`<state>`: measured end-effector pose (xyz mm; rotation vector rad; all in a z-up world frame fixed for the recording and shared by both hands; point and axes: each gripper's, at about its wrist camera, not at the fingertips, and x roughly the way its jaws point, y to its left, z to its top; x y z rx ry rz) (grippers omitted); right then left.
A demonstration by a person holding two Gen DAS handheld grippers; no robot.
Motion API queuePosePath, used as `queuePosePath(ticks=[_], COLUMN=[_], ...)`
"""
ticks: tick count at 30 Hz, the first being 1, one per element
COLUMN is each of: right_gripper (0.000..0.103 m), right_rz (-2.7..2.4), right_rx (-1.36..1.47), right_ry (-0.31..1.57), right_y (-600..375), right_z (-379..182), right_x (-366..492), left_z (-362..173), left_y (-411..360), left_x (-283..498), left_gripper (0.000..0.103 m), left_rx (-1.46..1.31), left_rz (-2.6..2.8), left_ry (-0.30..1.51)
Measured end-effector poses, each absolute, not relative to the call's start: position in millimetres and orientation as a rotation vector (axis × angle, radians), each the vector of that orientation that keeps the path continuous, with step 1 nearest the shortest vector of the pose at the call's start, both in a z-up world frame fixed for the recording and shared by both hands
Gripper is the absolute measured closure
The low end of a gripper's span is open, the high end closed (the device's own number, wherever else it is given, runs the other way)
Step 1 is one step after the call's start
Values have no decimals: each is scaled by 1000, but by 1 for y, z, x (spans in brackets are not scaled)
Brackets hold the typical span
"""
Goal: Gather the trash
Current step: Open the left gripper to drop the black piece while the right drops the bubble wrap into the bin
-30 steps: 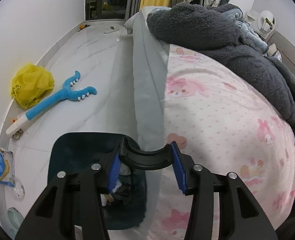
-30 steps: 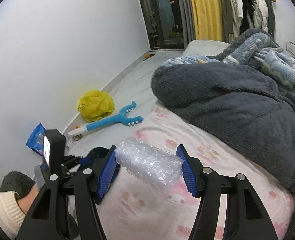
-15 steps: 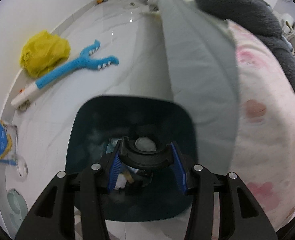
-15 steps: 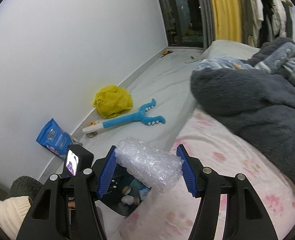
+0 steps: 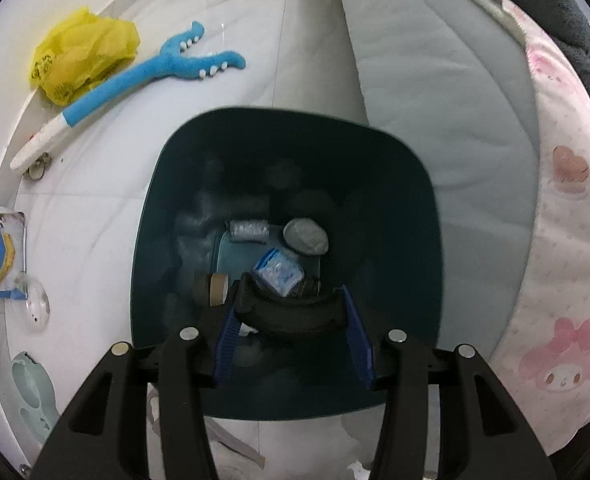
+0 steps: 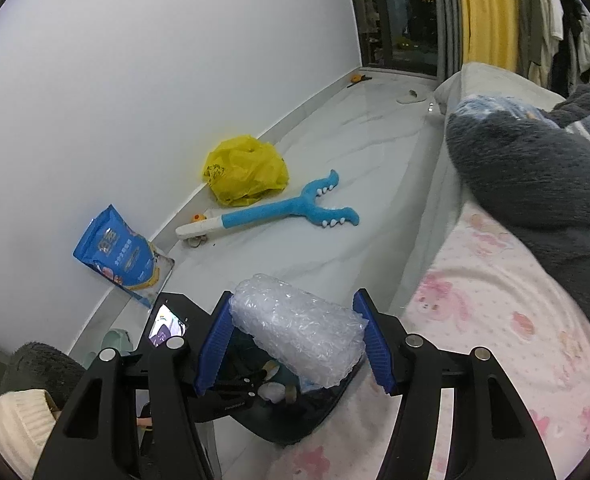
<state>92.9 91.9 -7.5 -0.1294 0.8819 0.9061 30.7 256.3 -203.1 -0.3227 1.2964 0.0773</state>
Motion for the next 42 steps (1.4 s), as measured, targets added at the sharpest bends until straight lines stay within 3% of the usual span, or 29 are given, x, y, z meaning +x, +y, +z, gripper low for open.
queuePosePath(ticks=[8,17,23,42], right_gripper=[42,42,42,40], right_rz=[905,878,857,825], right_rx=[-147,-179,-205,-317], right_ry=[922,1018,1086,1181], right_y=[115,139,152,167], right_z=[-26,-68,-99,-145], right_x=[94,103,106,95], left_z=[-199,-162,-136,-48], left_y=[281,305,319,304], left_x=[20,5,-2,-18], left_gripper=[34,23,10,4], left_rx=[-375,-381,-357,-252], left_rz=[80,99,136,131], left_ry=[1276,1131,1033,780])
